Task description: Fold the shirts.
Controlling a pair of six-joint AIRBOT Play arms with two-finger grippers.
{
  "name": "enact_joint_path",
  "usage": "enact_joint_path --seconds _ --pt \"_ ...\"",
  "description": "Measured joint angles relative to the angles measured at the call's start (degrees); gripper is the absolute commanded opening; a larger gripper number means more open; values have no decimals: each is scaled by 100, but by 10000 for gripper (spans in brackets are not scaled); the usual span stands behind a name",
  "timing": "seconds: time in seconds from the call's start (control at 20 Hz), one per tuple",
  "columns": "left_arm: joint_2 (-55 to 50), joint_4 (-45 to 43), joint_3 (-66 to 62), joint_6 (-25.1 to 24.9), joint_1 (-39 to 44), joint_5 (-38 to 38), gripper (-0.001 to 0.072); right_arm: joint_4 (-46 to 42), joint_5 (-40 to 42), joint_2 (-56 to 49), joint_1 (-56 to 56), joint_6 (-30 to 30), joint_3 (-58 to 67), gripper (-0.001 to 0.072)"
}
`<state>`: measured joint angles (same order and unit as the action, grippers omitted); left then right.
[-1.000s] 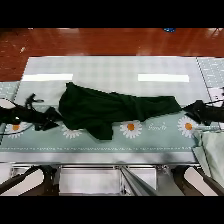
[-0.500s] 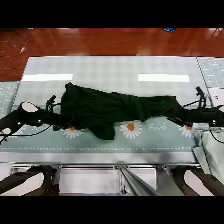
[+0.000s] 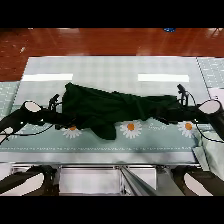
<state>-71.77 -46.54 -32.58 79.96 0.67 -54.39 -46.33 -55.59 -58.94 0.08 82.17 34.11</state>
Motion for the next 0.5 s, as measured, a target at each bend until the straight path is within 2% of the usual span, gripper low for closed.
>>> enact_joint_path --seconds 0.35,0.4,0.45,0.5 --pt "0 7 0 0 4 -2 26 361 568 -1091 789 -31 348 400" --pt "0 7 0 0 4 -2 26 378 629 -1250 874 -35 435 361" --pt "0 9 0 0 4 -4 26 385 671 -1421 940 -28 518 217" --pt "-2 7 -2 0 4 -4 26 389 710 -1556 988 -15 595 39"
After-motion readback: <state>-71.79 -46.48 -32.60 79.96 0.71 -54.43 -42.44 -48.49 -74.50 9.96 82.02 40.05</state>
